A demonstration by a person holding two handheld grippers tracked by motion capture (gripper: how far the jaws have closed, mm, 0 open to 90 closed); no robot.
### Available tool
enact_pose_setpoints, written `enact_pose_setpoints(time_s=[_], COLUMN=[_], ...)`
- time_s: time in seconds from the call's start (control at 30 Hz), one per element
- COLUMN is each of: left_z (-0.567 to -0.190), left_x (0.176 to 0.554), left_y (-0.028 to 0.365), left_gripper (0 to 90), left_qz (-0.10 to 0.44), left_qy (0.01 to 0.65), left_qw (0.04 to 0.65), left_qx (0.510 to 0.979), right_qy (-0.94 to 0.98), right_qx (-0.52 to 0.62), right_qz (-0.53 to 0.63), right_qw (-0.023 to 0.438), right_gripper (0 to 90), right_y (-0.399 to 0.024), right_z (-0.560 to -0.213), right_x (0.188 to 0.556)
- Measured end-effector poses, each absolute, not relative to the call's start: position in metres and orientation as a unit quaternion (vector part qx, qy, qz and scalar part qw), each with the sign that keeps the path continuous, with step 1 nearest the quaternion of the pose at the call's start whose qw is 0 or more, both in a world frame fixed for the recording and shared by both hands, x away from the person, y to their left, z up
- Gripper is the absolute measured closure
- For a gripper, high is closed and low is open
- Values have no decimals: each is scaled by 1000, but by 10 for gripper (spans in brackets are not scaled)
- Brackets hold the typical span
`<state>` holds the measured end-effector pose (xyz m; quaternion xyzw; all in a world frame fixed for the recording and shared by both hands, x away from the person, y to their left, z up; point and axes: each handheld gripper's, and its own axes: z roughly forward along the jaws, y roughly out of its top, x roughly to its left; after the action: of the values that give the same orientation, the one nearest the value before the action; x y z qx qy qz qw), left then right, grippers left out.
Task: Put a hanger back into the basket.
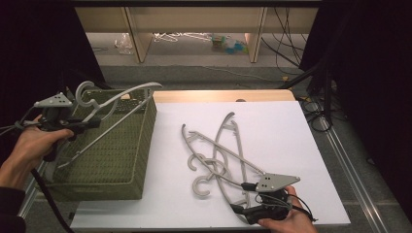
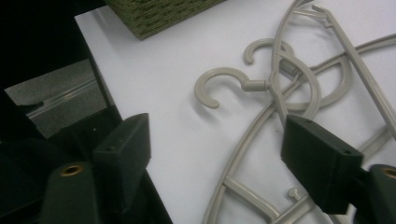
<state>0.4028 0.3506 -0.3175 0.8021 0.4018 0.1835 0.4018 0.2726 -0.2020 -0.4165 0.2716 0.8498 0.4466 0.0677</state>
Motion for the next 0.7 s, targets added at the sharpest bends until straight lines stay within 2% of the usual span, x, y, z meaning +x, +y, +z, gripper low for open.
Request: enact_pose_setpoints(time_s=[0.2,0.7], left_z=[-324,-338], left_x=[408,420], left_y=[364,377], left_gripper=[865,865], left_qz=[193,196], left_qy=[416,437], left_qw=[388,363], left_qx=[799,799], right_qy=[845,840], right_qx=[276,274], right_qz=[452,461], right_qw=[76,83], right_gripper=[183,164], right_y=[-202,-204], right_z=[-416,-415], right_x=[273,274])
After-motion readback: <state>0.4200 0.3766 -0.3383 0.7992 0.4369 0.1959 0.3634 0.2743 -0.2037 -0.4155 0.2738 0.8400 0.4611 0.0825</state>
